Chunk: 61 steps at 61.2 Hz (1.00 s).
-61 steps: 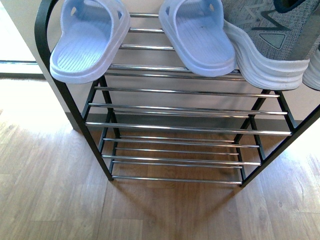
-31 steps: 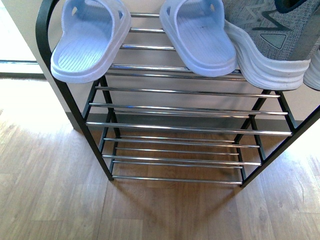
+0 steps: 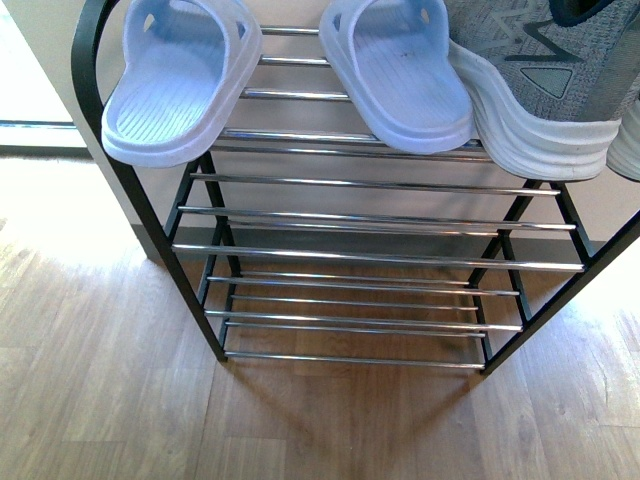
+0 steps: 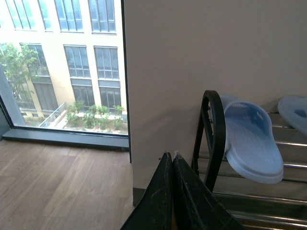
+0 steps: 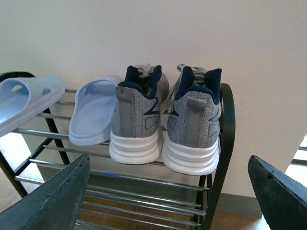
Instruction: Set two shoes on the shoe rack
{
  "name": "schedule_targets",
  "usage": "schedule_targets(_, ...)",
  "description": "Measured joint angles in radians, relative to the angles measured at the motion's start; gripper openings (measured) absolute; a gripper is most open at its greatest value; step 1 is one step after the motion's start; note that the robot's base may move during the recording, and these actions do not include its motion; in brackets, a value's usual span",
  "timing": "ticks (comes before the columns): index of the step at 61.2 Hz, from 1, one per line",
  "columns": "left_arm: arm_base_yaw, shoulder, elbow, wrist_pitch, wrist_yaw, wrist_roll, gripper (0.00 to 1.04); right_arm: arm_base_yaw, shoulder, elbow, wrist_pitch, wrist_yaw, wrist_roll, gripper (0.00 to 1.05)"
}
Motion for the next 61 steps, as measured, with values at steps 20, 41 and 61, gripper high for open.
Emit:
schedule_targets(20,0.001,-0.180,0.000,-0.201,0.000,0.000,0.01,0.000,0.000,0.000,0.000,-0.003,0.000,0.96)
schedule_targets(41,0.001,-0.181,0.000,-0.200,0.000,0.000,0.18,0.000,0.000,0.000,0.000,-0.003,0.000,0.96)
schedule_targets(61,0.001,-0.181,0.000,-0.200,-0.001,0.000,0.75,0.000,0.000,0.000,0.000,-0.003,0.000,0.96)
